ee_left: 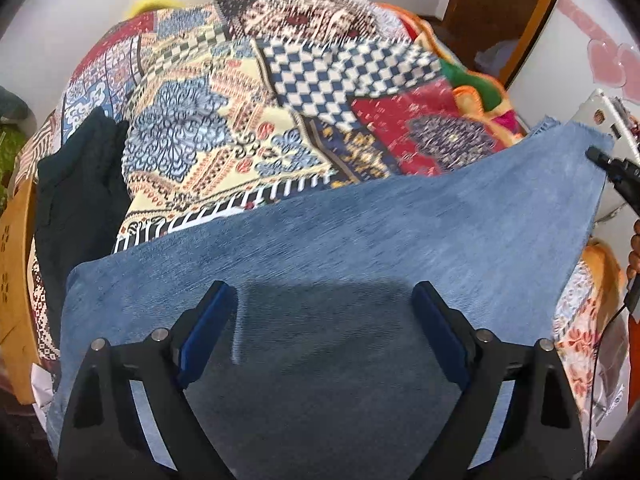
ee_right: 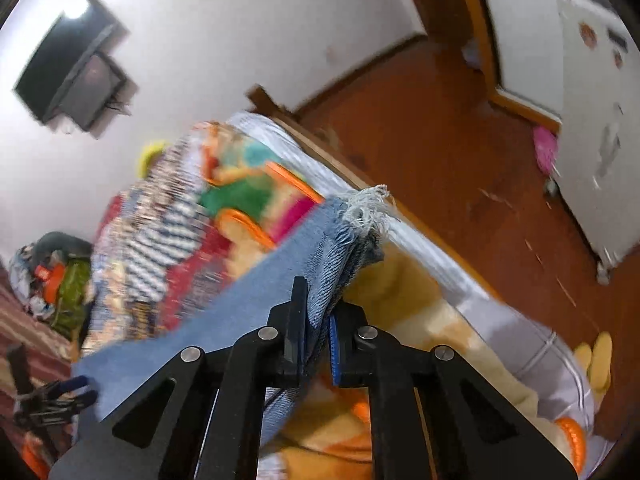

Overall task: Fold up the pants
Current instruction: 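Grasp the frayed leg hem with the right tool and lift it toward the left tool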

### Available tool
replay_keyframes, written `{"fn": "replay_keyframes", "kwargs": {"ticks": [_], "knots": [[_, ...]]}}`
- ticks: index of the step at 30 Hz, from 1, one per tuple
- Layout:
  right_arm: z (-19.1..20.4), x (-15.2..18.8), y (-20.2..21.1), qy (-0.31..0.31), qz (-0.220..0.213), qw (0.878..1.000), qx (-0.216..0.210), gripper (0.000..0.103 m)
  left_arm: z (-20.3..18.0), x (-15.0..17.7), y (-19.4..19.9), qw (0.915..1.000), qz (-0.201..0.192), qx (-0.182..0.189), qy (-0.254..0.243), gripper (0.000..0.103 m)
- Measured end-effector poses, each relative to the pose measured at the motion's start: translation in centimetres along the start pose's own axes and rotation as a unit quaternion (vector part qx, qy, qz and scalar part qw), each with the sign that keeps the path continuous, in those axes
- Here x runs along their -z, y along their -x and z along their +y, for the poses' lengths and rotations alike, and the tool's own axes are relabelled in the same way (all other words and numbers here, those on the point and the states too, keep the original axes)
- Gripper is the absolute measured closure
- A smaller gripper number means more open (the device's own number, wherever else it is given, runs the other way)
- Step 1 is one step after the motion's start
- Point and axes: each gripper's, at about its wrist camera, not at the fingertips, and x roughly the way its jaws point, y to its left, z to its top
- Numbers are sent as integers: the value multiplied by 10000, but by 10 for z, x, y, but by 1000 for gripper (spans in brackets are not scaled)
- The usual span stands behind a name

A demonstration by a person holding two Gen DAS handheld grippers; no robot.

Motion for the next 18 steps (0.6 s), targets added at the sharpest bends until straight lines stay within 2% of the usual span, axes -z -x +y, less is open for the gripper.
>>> {"fn": "replay_keyframes", "kwargs": {"ticks": [4, 8, 13, 18], "knots": [[49, -14, 33, 673, -400, 9965, -302, 96, -4, 2, 29, 9990, -433, 46, 81, 11], [108, -15, 61, 1338, -652, 9858, -778, 96, 5, 8, 69, 9954, -919, 182, 221, 11], [180, 3, 72, 2114, -515, 9663, -1376, 96, 27, 24, 112, 9892, -1416, 57, 363, 11], [232, 30, 52, 2480, -164, 9519, -1794, 96, 57, 47, 139, 9840, -1676, -45, 598, 10]]}}
